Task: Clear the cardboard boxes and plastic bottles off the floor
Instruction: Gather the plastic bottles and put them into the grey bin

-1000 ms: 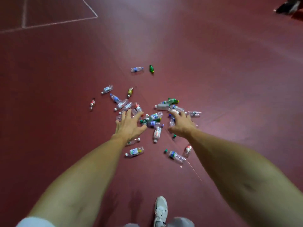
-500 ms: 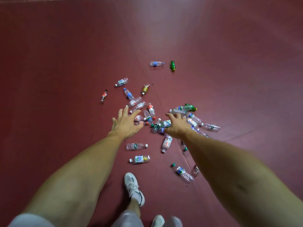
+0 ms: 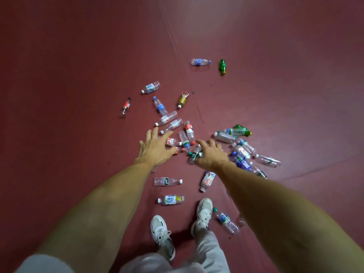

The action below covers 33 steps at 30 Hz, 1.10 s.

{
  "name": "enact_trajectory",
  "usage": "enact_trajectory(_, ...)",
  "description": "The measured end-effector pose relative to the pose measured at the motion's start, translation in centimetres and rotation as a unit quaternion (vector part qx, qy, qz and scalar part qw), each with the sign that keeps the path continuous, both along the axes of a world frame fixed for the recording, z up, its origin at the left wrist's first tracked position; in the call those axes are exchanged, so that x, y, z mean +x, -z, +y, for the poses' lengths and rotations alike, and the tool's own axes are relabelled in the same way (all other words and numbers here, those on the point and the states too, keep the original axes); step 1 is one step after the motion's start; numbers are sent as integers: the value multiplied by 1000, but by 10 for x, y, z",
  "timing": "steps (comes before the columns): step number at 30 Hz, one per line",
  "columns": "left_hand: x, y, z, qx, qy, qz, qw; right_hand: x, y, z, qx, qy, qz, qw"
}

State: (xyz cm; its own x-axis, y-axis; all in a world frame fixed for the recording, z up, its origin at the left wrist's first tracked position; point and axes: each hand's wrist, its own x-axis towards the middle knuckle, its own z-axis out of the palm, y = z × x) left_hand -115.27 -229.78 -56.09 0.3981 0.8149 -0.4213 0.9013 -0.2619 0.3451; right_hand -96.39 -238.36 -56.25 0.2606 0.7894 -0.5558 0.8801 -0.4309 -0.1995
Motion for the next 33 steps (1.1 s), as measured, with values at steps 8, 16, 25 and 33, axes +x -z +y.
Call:
enact_trajectory(8,29,159,36,-39,-39,7,998,29,158,62,-42,-87,-7,995)
enact_trajectory(16,25,402,35,-60,-34,54,996,35,399,84,-66,-142,-14,988)
enact_trajectory(25,3,626,47,-26,-14,104,994,9,623,99,-45,-178,-7,983)
enact_trajectory(33,-30,682,45,-31,-64,92,993,-2,688,92,-43,-183,-28,982)
